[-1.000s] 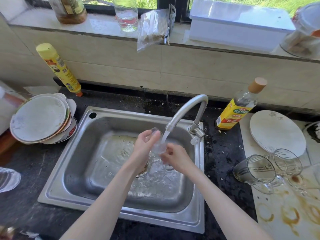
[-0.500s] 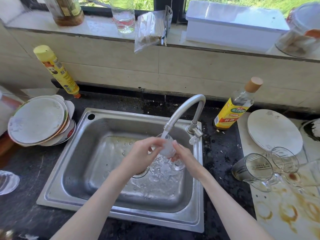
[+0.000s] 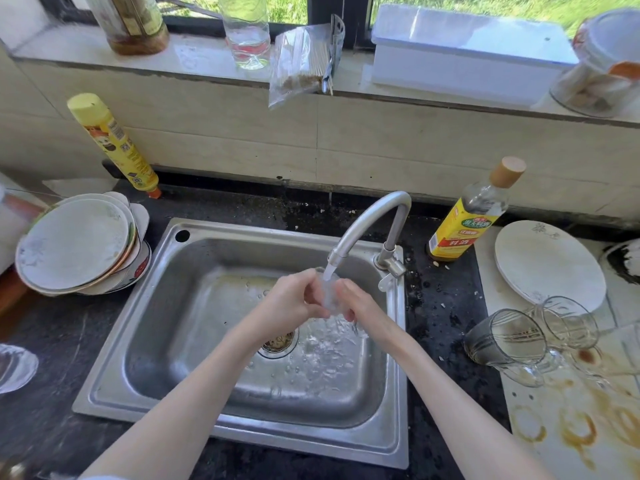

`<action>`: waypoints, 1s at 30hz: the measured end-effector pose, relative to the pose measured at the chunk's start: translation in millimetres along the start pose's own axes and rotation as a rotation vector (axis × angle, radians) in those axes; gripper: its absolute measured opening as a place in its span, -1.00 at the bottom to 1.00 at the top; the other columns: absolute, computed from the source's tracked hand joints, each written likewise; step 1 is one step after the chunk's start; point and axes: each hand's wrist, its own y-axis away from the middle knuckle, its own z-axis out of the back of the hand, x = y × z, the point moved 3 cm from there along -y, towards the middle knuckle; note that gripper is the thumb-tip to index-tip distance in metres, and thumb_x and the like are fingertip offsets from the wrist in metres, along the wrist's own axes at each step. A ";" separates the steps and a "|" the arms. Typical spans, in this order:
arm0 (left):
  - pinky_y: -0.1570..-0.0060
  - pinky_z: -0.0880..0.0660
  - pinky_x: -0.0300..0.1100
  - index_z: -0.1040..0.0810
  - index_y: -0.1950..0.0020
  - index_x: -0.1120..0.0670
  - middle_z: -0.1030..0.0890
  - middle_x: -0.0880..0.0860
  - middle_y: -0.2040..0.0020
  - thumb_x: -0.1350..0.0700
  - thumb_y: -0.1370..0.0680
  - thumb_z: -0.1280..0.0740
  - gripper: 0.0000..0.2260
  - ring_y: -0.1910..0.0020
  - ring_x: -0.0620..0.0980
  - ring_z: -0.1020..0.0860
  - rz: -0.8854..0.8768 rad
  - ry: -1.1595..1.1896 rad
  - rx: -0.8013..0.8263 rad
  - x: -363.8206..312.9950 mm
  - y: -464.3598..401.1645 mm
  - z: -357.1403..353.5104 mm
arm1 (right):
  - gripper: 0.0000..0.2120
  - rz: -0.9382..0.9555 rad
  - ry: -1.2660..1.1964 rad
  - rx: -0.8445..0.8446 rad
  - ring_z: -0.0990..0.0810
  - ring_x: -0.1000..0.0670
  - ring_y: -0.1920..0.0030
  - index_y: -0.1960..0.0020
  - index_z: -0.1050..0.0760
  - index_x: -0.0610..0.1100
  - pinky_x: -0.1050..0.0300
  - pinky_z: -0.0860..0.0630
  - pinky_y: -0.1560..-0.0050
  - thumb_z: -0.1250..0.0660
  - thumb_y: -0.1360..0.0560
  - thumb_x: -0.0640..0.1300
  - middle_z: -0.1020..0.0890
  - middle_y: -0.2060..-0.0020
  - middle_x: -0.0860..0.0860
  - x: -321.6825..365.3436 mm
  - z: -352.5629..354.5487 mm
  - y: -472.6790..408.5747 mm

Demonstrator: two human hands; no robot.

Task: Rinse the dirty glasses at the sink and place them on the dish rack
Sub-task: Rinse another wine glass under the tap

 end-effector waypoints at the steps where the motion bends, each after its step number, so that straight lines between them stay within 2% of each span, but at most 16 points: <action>1: 0.27 -0.34 -0.39 -0.44 0.27 0.02 -0.50 -0.12 0.31 0.31 -0.37 -0.47 -0.74 0.36 -0.32 -0.43 -0.020 -0.020 0.006 0.1 0.3 -1.8 | -0.65 0.006 0.011 -0.006 -0.46 0.38 0.28 -0.17 -0.43 -0.15 0.46 -0.37 0.21 0.00 -0.63 0.03 -0.47 0.11 0.13 2.6 -1.3 0.2; 3: 0.18 -0.37 -0.39 -0.55 0.08 0.07 -0.56 -0.16 0.21 0.30 -0.45 -0.39 -0.85 0.27 -0.36 -0.47 -0.071 -0.066 0.146 -2.7 1.6 -6.7 | -0.43 -0.004 0.022 -0.034 -0.53 0.27 0.07 -0.21 -0.43 -0.16 0.32 -0.43 0.03 -0.01 -0.55 0.29 -0.54 0.00 0.07 -2.4 -4.5 -5.5; 5: 0.09 -0.41 -0.45 -0.63 -0.04 0.08 -0.63 -0.17 0.12 0.33 -0.49 -0.34 -0.78 0.17 -0.40 -0.53 -0.087 -0.137 0.307 -4.3 1.5 -9.7 | -0.19 -0.052 0.036 -0.075 -0.54 0.11 0.13 -0.22 -0.48 -0.15 0.15 -0.45 0.09 0.08 -0.42 0.48 -0.59 0.08 0.03 -7.0 -8.2 -9.7; 6: 0.09 -0.40 -0.50 -0.66 -0.01 0.07 -0.64 -0.17 0.13 0.33 -0.47 -0.36 -0.78 0.17 -0.42 -0.54 -0.087 -0.179 0.323 -4.9 0.0 -8.8 | -0.16 -0.068 0.031 -0.093 -0.56 0.09 0.16 -0.21 -0.50 -0.15 0.12 -0.47 0.10 0.12 -0.42 0.49 -0.60 0.12 0.01 -8.9 -8.7 -11.2; 8: 0.17 -0.39 -0.51 -0.69 0.16 0.06 -0.62 -0.19 0.26 0.30 -0.39 -0.45 -0.85 0.27 -0.40 -0.53 -0.082 -0.236 0.220 -6.4 -4.1 -3.8 | -0.22 -0.117 0.008 -0.105 -0.64 -0.06 0.20 -0.07 -0.58 -0.21 -0.02 -0.54 0.05 0.18 -0.54 0.35 -0.67 0.20 -0.14 -9.7 -8.5 -11.7; 10: 0.28 -0.39 -0.42 -0.59 0.30 0.06 -0.55 -0.18 0.37 0.26 -0.34 -0.50 -0.85 0.38 -0.31 -0.49 -0.054 -0.201 0.086 -6.6 -6.8 -1.1 | -0.34 -0.082 -0.015 -0.094 -0.57 0.15 0.42 0.09 -0.57 -0.17 0.23 -0.51 0.25 0.20 -0.61 0.19 -0.62 0.43 0.02 -5.3 -7.9 -9.5; 12: 0.35 -0.33 -0.38 -0.47 0.30 0.07 -0.47 -0.13 0.38 0.23 -0.34 -0.51 -0.78 0.41 -0.26 -0.41 -0.012 -0.134 -0.001 -2.1 -7.2 -2.9 | -0.55 -0.033 -0.037 -0.086 -0.45 0.34 0.45 -0.01 -0.50 -0.08 0.43 -0.34 0.37 0.12 -0.64 0.07 -0.51 0.37 0.18 -6.6 -6.6 -8.8; 14: 0.29 -0.34 -0.41 -0.53 0.20 0.07 -0.51 -0.11 0.28 0.23 -0.39 -0.47 -0.86 0.31 -0.25 -0.44 -0.008 -0.147 0.099 -1.4 -6.1 -7.7 | -0.64 -0.004 -0.054 -0.072 -0.48 0.36 0.29 -0.06 -0.46 -0.07 0.44 -0.39 0.24 0.05 -0.62 0.10 -0.49 0.17 0.14 -8.3 -5.7 -10.3; 16: 0.10 -0.40 -0.40 -0.62 0.01 0.07 -0.59 -0.13 0.11 0.24 -0.47 -0.39 -0.86 0.15 -0.22 -0.51 -0.035 -0.245 0.309 0.9 -2.9 -14.3 | -0.44 -0.038 -0.052 -0.059 -0.54 0.20 0.06 -0.17 -0.47 -0.08 0.20 -0.49 -0.03 0.02 -0.53 0.32 -0.56 -0.01 0.04 -10.1 -6.5 -11.3; 17: 0.02 -0.41 -0.38 -0.64 -0.03 0.07 -0.60 -0.15 0.07 0.25 -0.49 -0.36 -0.83 0.12 -0.24 -0.52 -0.056 -0.292 0.374 1.4 -1.4 -16.5 | -0.31 -0.086 -0.056 -0.052 -0.57 0.11 0.06 -0.24 -0.47 -0.10 0.09 -0.51 -0.06 0.03 -0.47 0.41 -0.58 -0.04 -0.01 -12.7 -6.5 -11.6; 19: 0.00 -0.43 -0.39 -0.68 0.02 0.07 -0.65 -0.11 0.09 0.29 -0.47 -0.37 -0.82 0.13 -0.24 -0.55 -0.085 -0.330 0.364 2.1 -3.7 -16.2 | -0.28 -0.125 -0.058 -0.048 -0.56 0.07 0.26 -0.11 -0.56 -0.11 0.15 -0.50 0.16 0.13 -0.50 0.39 -0.62 0.19 -0.07 -14.9 -4.0 -12.1; 21: 0.13 -0.41 -0.45 -0.69 0.13 0.08 -0.66 -0.09 0.19 0.32 -0.41 -0.41 -0.84 0.24 -0.29 -0.55 -0.069 -0.312 0.265 1.1 -6.2 -14.6 | -0.36 -0.157 -0.082 -0.046 -0.46 0.10 0.45 0.16 -0.56 -0.07 0.29 -0.36 0.42 0.15 -0.55 0.30 -0.55 0.45 0.03 -12.8 -1.8 -10.4; 22: 0.20 -0.39 -0.44 -0.66 0.20 0.09 -0.63 -0.11 0.26 0.33 -0.39 -0.43 -0.86 0.30 -0.32 -0.52 -0.051 -0.280 0.202 0.1 -7.0 -12.3 | -0.41 -0.162 -0.100 -0.046 -0.39 0.13 0.49 0.17 -0.54 -0.07 0.31 -0.28 0.48 0.11 -0.55 0.28 -0.50 0.49 0.08 -13.6 -0.6 -7.9; 26: 0.25 -0.37 -0.34 -0.45 0.31 -0.02 -0.52 -0.14 0.32 0.28 -0.37 -0.47 -0.74 0.31 -0.25 -0.47 -0.024 -0.169 0.064 -0.5 -4.3 -10.6 | -0.60 -0.053 -0.104 -0.077 -0.44 0.21 0.34 -0.20 -0.47 -0.16 0.37 -0.31 0.34 -0.01 -0.63 0.06 -0.53 0.20 0.09 -18.6 -2.3 -4.7; 28: 0.15 -0.45 -0.31 -0.54 0.18 0.01 -0.55 -0.14 0.20 0.28 -0.44 -0.39 -0.83 0.20 -0.21 -0.52 -0.043 -0.200 0.211 -0.9 -3.4 -14.4 | -0.57 -0.055 -0.151 -0.080 -0.53 0.21 0.32 -0.19 -0.47 -0.14 0.37 -0.39 0.31 0.02 -0.62 0.11 -0.57 0.19 0.07 -14.9 -8.8 -4.9; 30: 0.03 -0.53 -0.27 -0.63 0.01 0.04 -0.64 -0.10 0.08 0.33 -0.47 -0.32 -0.77 0.09 -0.19 -0.58 -0.026 -0.251 0.385 1.3 -2.3 -18.5 | -0.37 -0.132 -0.139 -0.054 -0.59 0.09 0.28 -0.18 -0.50 -0.19 0.22 -0.47 0.24 0.01 -0.54 0.31 -0.61 0.24 -0.03 -15.3 -12.3 -7.4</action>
